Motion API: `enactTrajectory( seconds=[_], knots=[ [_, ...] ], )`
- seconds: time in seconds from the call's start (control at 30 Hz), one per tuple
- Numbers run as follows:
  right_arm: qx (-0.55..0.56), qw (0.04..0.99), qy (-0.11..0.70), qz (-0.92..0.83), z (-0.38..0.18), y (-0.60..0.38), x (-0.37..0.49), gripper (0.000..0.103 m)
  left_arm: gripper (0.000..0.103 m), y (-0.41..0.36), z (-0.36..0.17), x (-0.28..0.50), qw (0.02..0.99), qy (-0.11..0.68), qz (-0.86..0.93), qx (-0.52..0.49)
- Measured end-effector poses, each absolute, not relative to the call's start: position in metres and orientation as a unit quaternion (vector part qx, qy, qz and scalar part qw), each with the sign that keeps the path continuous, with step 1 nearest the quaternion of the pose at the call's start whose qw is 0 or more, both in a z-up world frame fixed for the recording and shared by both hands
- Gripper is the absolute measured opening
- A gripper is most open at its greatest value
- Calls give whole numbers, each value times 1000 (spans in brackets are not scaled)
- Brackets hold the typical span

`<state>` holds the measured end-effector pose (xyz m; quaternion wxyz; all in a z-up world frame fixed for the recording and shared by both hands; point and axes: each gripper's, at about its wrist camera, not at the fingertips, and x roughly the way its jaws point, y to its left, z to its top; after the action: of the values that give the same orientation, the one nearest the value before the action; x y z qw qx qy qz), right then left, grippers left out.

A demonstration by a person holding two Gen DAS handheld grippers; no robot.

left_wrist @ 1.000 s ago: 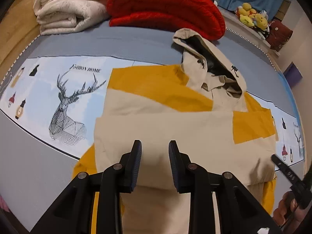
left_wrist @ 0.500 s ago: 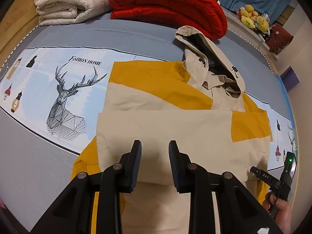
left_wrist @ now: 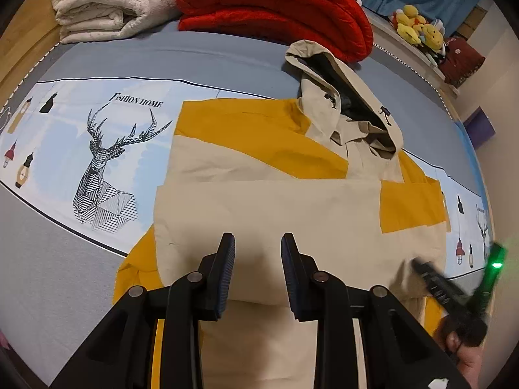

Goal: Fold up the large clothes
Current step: 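Open both tools and lift them off the folded jacket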

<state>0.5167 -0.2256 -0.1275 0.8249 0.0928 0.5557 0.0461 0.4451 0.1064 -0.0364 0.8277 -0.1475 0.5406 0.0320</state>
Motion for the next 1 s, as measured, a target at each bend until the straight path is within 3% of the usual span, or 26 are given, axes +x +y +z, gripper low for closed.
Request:
enactTrajectory(
  seconds=[0.1, 0.2, 0.6, 1.0],
  knots=[
    [87, 773, 628, 15, -169, -228, 515, 52, 26, 105, -36, 446, 827, 541, 30, -150],
    [99, 776, 623, 6, -164, -232, 515, 52, 26, 103, -36, 446, 828, 540, 29, -147],
    [26, 882, 470, 35, -66, -227, 503, 52, 26, 79, -33, 449, 851, 514, 32, -101],
    [49, 895, 444, 17, -18, -256, 501, 52, 28, 72, -38, 447, 872, 483, 20, -75]
  ],
)
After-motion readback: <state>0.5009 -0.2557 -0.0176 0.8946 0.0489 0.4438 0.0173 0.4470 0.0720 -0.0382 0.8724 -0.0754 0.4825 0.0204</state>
